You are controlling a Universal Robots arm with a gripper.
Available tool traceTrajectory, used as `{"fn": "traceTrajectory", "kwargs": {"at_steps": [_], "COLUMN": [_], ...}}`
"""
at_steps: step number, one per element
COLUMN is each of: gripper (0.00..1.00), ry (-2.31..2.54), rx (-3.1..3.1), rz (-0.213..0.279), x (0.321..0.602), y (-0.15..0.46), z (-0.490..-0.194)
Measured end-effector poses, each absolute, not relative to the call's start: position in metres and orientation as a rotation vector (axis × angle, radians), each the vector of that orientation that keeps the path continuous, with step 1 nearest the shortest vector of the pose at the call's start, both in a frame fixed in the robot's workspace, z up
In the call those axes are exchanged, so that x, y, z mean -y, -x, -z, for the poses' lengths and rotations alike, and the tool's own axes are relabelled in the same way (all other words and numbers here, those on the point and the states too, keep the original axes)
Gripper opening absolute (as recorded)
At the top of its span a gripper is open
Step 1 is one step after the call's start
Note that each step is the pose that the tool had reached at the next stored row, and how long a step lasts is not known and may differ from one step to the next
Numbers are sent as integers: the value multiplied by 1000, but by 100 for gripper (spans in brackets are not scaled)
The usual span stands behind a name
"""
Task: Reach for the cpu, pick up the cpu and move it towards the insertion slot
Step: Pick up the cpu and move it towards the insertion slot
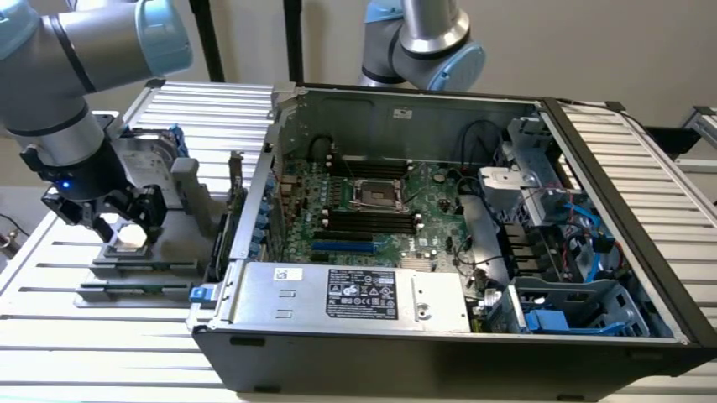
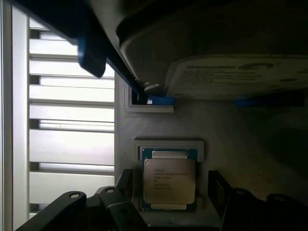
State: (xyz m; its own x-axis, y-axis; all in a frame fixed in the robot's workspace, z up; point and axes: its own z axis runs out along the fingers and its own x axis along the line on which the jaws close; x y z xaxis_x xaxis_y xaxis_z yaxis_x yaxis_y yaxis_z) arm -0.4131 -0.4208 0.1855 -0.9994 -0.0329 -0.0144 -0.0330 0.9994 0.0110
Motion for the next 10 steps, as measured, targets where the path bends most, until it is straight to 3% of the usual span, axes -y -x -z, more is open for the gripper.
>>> {"fn": "traceTrajectory", "kwargs": {"at_steps": [10], "gripper": [73], "ry": [51], "rx": [-3129], "rz": [-18], "x": [421], "y": [413], "z": [-187]}}
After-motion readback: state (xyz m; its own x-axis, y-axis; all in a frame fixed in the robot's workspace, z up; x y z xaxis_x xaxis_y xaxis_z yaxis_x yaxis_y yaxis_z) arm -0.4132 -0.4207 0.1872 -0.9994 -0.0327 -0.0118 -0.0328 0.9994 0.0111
